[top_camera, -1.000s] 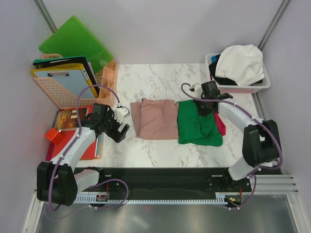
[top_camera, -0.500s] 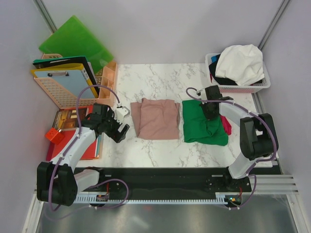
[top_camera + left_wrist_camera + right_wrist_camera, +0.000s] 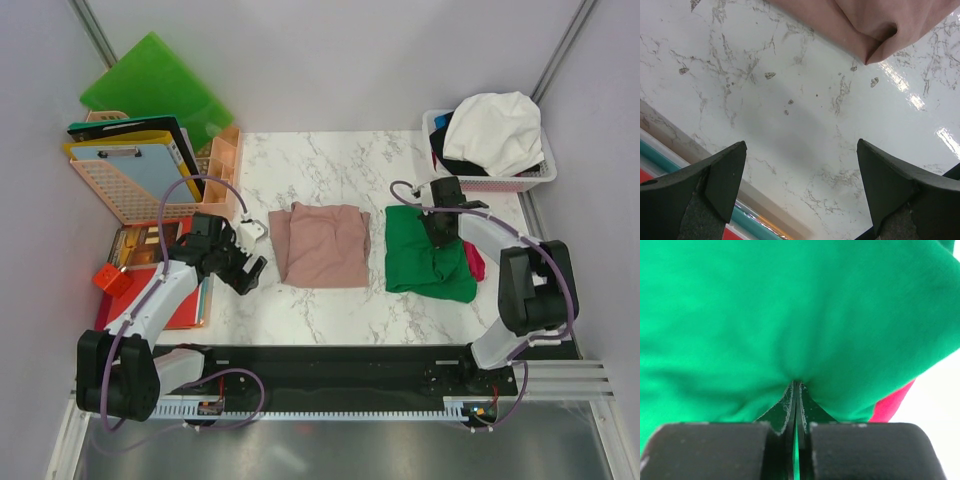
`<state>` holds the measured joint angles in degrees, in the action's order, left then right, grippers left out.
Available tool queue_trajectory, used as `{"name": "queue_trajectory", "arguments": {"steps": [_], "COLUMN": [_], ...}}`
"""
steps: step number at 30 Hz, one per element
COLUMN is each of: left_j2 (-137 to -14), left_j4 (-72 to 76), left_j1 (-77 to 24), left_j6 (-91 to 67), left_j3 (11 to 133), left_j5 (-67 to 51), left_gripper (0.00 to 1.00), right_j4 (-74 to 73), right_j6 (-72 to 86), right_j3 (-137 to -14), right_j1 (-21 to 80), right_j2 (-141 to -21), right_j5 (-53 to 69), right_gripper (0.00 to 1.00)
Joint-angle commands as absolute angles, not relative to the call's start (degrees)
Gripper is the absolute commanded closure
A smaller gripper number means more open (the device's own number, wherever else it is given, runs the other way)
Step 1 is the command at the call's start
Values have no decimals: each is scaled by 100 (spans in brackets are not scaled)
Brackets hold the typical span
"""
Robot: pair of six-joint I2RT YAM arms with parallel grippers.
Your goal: Fold and stack the t-shirts
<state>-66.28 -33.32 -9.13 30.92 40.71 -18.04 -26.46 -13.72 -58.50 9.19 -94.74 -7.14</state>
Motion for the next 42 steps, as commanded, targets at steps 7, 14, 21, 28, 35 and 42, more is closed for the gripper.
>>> {"name": "queue_trajectory", "arguments": {"steps": [7,14,21,28,35,42], "left_j2": [-6608,-8021,-9728,-10625,-11443,-12181], "left_j4": [-3462,-5193,-5836,-5932,-6478,-6706], "left_j1": [-932,-923,-598,351,475,475], "left_j6": [2980,3234,3647,3884,4350,4430], "left_j3": [4332,5764,6635,7232,7541,8032], "left_j5": [-2064,-4278,-5790,-6407,-6952,-7408], "left_gripper": [0,0,0,0,0,0], "right_j4": [-3820,-5508,-5616,-5695,-5739,-5336], "right_j6": [-1616,-2818,-3234,-3392,-3612,-3367], "right_j3": [-6826,-7075,-7118,-7663,-8077,-8393], "right_j1": [1002,1107,1116,1142,1257,1257], "right_j2": [-7514,-8409,-9473,-10431,-11320,-12067], "right_j5": [2221,4163,5158,5800,5985,6020], "right_gripper": [2,2,2,2,2,2]}}
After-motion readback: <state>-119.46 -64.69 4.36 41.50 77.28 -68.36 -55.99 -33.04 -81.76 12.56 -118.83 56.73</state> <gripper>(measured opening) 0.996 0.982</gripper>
